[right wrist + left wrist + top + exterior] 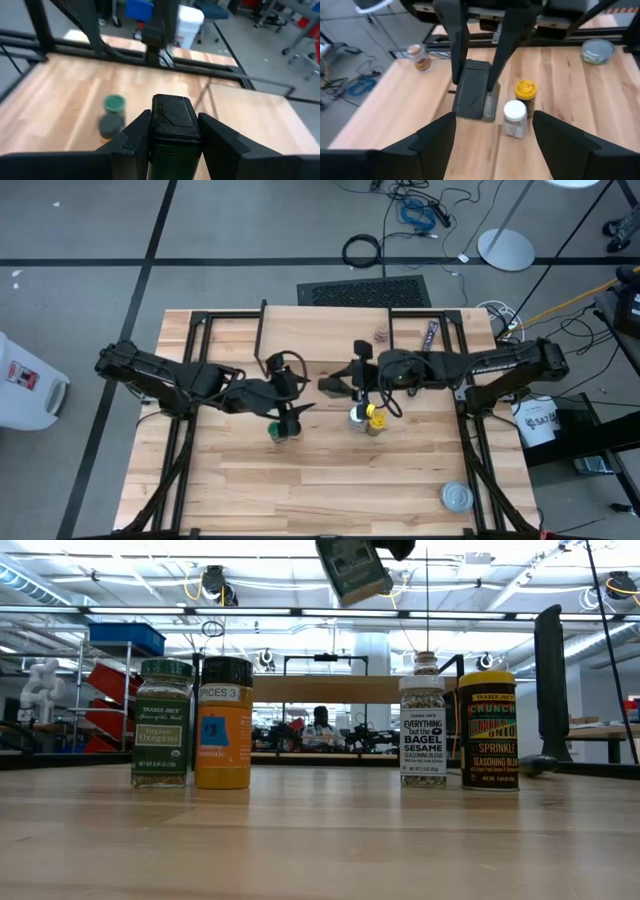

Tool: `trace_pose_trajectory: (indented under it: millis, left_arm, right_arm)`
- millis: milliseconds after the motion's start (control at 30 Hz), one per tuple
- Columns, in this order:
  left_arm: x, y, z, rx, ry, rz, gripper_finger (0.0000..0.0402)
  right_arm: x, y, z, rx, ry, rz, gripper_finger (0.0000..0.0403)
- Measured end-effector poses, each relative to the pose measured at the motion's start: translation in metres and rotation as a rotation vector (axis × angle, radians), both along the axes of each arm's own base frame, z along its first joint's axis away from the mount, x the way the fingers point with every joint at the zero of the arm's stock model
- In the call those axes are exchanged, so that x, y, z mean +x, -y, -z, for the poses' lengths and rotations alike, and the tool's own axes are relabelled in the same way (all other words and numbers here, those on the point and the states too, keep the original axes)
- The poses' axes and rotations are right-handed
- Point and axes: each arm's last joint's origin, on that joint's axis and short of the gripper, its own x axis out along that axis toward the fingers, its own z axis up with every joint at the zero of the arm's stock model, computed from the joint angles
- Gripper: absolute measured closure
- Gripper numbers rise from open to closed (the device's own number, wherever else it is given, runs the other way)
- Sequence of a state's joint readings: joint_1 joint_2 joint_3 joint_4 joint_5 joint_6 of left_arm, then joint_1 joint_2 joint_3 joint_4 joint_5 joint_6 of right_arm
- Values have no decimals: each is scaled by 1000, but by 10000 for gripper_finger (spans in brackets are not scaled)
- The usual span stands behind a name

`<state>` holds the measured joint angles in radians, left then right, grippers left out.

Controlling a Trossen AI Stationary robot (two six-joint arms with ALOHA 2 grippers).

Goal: Shelf spices
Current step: Put the black seasoning can on the shelf

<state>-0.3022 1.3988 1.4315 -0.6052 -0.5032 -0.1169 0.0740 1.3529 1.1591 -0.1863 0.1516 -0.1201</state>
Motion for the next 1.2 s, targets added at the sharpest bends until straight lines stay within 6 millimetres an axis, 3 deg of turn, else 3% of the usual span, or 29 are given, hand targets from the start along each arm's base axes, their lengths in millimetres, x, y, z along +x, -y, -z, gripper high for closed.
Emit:
trace_pose_trajectory:
  millis: [367,533,800,967,1200]
  left_arm:
    - [-22,10,-16,40,66,-33,127]
    - [-25,16,-17,51,73,-23,127]
    - [-26,18,-17,86,76,-29,127]
    - [-26,18,-18,86,79,-31,127]
    - [-26,18,-18,86,80,-30,127]
  right_arm:
    - [-38,70,-28,-79,43,201,268]
    - [-64,107,-37,-35,93,181,268]
    - [-81,149,-9,23,130,135,268]
    - [-86,161,13,-1,177,146,268]
    - [-94,168,38,-5,116,158,268]
